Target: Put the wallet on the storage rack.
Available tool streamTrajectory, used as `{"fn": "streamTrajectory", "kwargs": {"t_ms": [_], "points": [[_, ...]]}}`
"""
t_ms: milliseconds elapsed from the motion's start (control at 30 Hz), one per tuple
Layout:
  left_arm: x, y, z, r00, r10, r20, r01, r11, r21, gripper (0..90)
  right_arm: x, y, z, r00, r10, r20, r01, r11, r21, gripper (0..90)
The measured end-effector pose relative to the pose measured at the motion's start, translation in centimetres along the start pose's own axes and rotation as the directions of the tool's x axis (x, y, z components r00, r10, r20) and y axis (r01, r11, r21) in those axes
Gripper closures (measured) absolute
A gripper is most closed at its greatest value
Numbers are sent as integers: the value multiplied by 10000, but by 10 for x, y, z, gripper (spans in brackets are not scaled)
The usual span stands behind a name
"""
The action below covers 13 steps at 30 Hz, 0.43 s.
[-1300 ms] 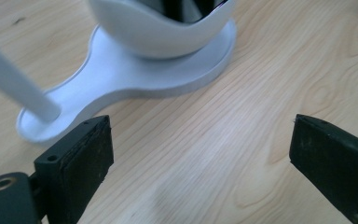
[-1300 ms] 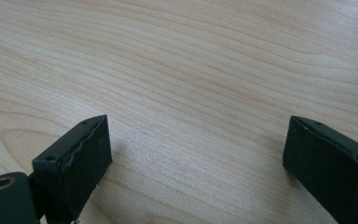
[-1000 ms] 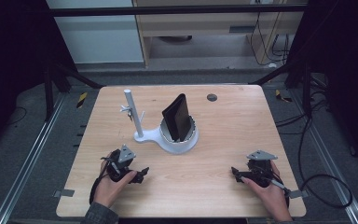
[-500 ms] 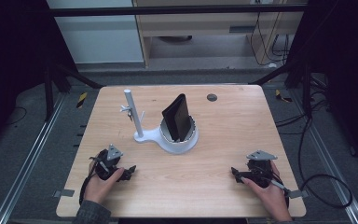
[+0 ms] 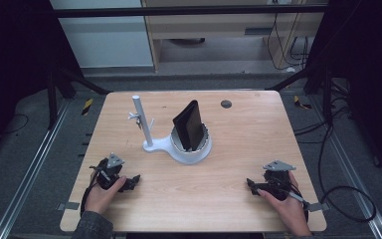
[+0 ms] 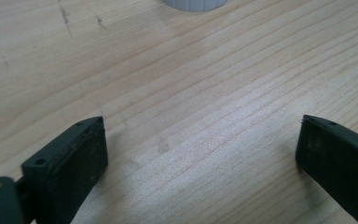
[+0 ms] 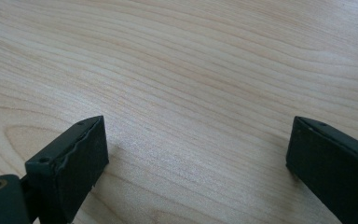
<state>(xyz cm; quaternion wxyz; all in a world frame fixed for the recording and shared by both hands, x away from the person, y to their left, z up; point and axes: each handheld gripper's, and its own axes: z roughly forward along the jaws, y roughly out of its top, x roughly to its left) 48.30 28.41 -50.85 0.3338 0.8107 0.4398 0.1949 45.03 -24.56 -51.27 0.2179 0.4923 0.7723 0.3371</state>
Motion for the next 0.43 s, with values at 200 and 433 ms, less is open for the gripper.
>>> {"fn": "streamTrajectory", "kwargs": {"t_ms": [200, 433], "points": [[0, 0, 0, 10000, 3, 14, -3, 10000, 5, 0, 0, 0, 0, 10000, 8, -1, -8, 10000, 3, 56], [0, 0, 0, 10000, -4, 17, 4, 10000, 8, 0, 1, 0, 0, 10000, 36, -5, -36, 10000, 15, 53]]}}
